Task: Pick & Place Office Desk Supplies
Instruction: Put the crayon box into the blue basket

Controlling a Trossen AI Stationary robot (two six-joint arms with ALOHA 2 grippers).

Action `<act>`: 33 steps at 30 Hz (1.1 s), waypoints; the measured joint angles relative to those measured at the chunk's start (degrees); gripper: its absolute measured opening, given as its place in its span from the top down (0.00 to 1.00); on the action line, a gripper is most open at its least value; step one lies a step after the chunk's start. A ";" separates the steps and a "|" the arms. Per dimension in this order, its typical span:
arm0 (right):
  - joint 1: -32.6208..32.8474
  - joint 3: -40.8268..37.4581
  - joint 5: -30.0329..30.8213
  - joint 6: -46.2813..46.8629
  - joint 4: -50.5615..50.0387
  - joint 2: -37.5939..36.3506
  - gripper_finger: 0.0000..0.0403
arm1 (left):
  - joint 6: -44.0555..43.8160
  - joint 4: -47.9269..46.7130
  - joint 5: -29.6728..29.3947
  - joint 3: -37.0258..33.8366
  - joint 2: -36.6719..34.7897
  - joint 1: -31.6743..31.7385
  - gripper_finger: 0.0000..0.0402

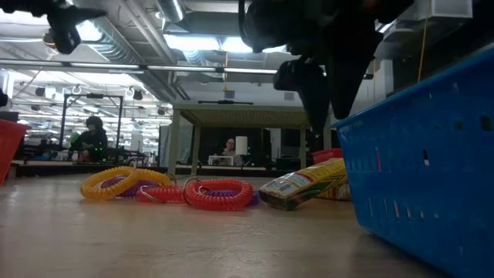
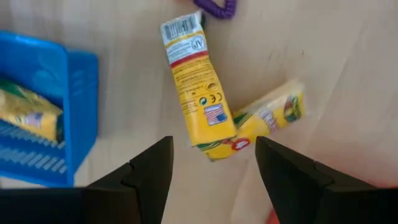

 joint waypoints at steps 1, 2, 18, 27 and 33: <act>-0.29 0.00 -0.05 -2.12 0.18 0.00 0.43 | -0.22 -1.19 -1.02 -0.03 0.00 0.00 0.67; -0.57 0.00 -0.14 -4.22 0.23 0.00 0.43 | -0.61 -2.41 -1.93 -0.04 0.00 0.00 0.67; 0.11 -0.07 -1.34 -8.18 7.03 7.35 0.43 | -2.91 -6.43 -7.35 -0.04 0.00 0.00 0.67; 0.01 0.02 -2.62 -7.05 11.15 9.58 0.43 | -2.69 -7.63 -7.43 -0.04 0.00 0.00 0.67; 0.00 0.17 -3.88 -6.59 11.33 11.06 0.43 | -2.69 -9.03 -7.41 -0.04 0.00 0.00 0.67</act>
